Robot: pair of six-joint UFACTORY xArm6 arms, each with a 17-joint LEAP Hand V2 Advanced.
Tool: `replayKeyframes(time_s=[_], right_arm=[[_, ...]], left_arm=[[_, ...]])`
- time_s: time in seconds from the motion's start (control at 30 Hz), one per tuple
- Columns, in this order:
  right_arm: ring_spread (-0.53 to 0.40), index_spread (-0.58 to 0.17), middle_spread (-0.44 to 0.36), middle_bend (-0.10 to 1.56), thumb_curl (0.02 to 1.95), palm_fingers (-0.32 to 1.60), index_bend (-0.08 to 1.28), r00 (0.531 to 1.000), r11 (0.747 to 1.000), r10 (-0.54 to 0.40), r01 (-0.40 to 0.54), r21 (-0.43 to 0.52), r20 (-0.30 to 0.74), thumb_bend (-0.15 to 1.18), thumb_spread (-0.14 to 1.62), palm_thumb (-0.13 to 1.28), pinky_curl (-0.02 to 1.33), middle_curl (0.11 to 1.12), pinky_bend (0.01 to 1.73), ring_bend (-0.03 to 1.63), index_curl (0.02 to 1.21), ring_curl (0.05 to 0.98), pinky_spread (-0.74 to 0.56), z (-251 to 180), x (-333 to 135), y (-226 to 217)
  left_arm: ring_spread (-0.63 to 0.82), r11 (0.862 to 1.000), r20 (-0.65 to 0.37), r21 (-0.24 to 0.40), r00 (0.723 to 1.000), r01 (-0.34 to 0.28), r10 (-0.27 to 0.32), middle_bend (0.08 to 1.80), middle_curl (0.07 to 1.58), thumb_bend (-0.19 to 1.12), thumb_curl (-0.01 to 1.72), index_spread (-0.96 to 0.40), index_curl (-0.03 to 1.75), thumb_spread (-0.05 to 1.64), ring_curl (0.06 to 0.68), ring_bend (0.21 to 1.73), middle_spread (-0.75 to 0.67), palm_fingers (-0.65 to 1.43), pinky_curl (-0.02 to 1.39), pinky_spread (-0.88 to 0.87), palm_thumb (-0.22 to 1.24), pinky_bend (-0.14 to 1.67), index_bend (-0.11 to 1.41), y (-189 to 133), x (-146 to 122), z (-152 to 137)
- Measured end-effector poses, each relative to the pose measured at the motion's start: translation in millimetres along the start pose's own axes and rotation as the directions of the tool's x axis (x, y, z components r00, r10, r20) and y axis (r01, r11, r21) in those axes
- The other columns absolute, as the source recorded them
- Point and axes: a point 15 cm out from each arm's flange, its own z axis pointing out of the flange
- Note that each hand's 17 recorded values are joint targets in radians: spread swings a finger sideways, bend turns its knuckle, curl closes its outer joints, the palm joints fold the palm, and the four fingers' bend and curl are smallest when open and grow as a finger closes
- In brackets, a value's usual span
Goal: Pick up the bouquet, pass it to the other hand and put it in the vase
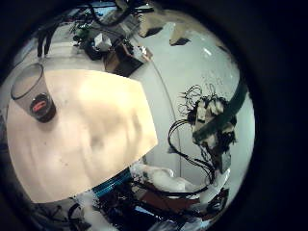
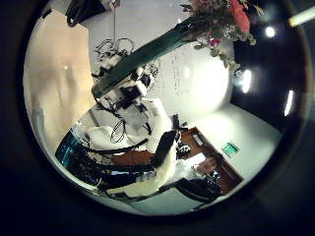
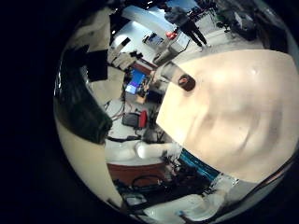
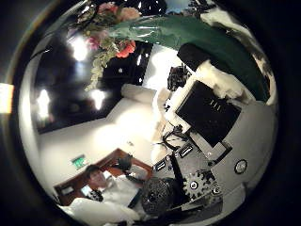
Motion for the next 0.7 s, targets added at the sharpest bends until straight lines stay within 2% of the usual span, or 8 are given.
replayKeyframes(time_s=[0.23,0.47,0.6,0.7], right_arm=[[-0.174,-0.208,-0.099,1.41,1.21,1.15,1.21,1.000,0.996,0.014,-0.012,-0.086,0.022,0.00,0.85,1.18,0.87,0.68,1.26,1.48,0.81,0.660,-0.16,28,6,13],[-0.174,-0.207,-0.099,1.42,1.23,1.15,1.22,1.000,0.991,0.010,-0.013,-0.137,-0.021,0.00,0.85,1.18,0.92,0.68,1.24,1.48,0.81,0.659,-0.17,45,17,18],[-0.174,-0.206,-0.099,1.42,1.24,1.15,1.22,0.999,0.984,0.006,-0.012,-0.175,-0.039,0.00,0.85,1.17,0.94,0.68,1.22,1.48,0.80,0.659,-0.17,56,20,23],[-0.174,-0.206,-0.099,1.42,1.25,1.15,1.22,0.998,0.987,0.000,-0.011,-0.162,-0.066,0.00,0.85,1.17,0.95,0.68,1.22,1.48,0.80,0.659,-0.17,59,26,17]], left_arm=[[0.54,0.999,-0.131,-0.051,0.991,0.005,-0.011,0.20,0.34,-0.03,0.30,0.12,0.31,0.99,0.222,0.52,0.39,0.13,0.31,0.52,0.20,0.21,0.15,-6,23,15],[0.55,0.995,-0.197,-0.095,0.980,0.008,-0.027,0.23,0.35,-0.02,0.32,0.15,0.29,0.97,0.223,0.56,0.38,0.18,0.32,0.51,0.23,0.24,0.15,-6,36,24],[0.53,0.994,-0.200,-0.113,0.979,0.005,-0.027,0.32,0.38,-0.02,0.32,0.14,0.29,0.96,0.216,0.55,0.31,0.27,0.31,0.49,0.26,0.22,0.16,-6,39,31],[0.39,0.993,-0.204,-0.121,0.979,0.002,-0.027,0.54,0.45,-0.02,0.33,0.08,0.31,0.96,0.206,0.56,0.15,0.52,0.29,0.38,0.31,0.17,0.21,-5,41,35]])
